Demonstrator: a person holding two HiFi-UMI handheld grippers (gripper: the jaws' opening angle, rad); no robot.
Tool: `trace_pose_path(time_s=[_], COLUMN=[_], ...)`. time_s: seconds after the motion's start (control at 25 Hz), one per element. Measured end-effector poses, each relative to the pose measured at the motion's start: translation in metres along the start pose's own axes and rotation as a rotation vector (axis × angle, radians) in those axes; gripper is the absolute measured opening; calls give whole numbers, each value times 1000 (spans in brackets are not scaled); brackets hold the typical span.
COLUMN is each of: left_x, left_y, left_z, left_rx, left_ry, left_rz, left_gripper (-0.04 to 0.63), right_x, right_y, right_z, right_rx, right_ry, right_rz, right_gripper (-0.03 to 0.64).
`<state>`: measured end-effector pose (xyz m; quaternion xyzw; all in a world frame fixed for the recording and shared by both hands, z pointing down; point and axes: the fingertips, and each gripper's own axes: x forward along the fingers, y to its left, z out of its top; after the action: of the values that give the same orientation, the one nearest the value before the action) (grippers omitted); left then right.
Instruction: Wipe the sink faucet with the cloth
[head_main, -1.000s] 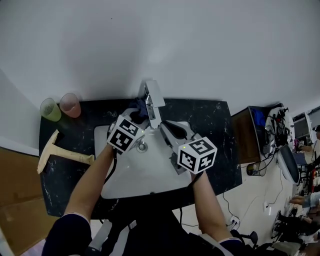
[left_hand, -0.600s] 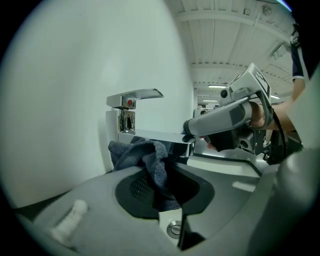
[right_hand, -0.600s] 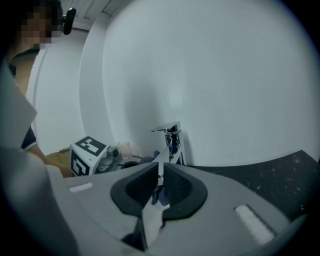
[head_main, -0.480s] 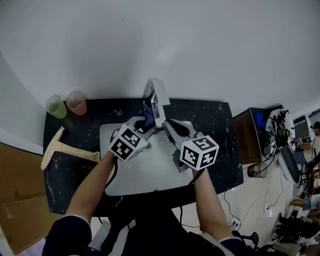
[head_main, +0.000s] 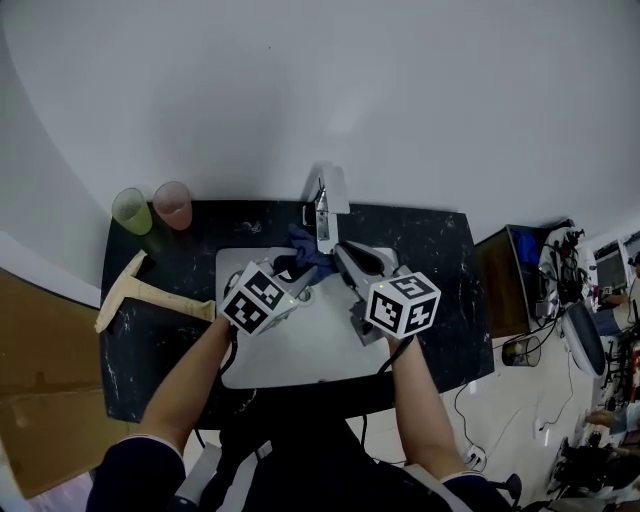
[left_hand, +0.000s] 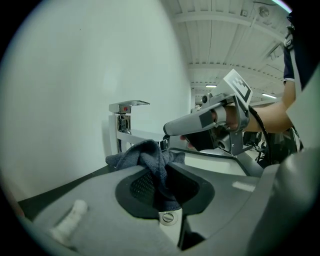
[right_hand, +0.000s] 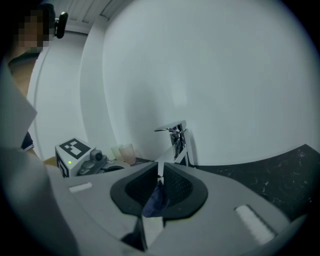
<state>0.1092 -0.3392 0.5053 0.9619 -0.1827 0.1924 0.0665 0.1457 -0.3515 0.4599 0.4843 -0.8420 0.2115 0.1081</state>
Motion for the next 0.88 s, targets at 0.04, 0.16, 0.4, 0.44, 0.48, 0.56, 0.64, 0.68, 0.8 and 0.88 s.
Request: trace_pose_path(time_s=[0.04, 0.16, 0.4, 0.44, 0.48, 0.56, 0.64, 0.68, 0.8, 0.88], left_x=[-4, -17, -54, -60, -66, -76, -85, -89, -99, -104], left_y=[-2, -9, -17, -16, -15, -12, -10, -10, -16, -20], left_z=[-2, -4, 13, 17, 20, 26, 32, 35, 41, 45], left_rx=[2, -17, -116, -134, -157, -210, -247, -256, -256, -249], left_ry=[4, -2, -84, -100, -116, -148, -178, -187, -190, -187], left_rz=[-1, -5, 18, 27, 37, 52, 61, 66, 96, 120], left_gripper=[54, 52, 52, 52, 52, 52, 54, 54, 54, 54], right_x=[0, 0, -18, -22, -27, -34, -39, -43, -56, -65], right_y=[0, 0, 6, 10, 14, 21, 31, 36, 51, 56], right_z=[0, -1, 1, 2, 3, 6, 13, 17, 27, 33], right_rx=[0, 0, 45, 50, 48, 16, -42, -67, -113, -148], right_ry=[0, 1, -77, -97, -116, -146, -170, -184, -226, -246], right_rz=[2, -10, -66, -75, -88, -125, -157, -164, -162, -151], right_gripper=[43, 38, 6, 6, 6, 6, 5, 5, 5, 5])
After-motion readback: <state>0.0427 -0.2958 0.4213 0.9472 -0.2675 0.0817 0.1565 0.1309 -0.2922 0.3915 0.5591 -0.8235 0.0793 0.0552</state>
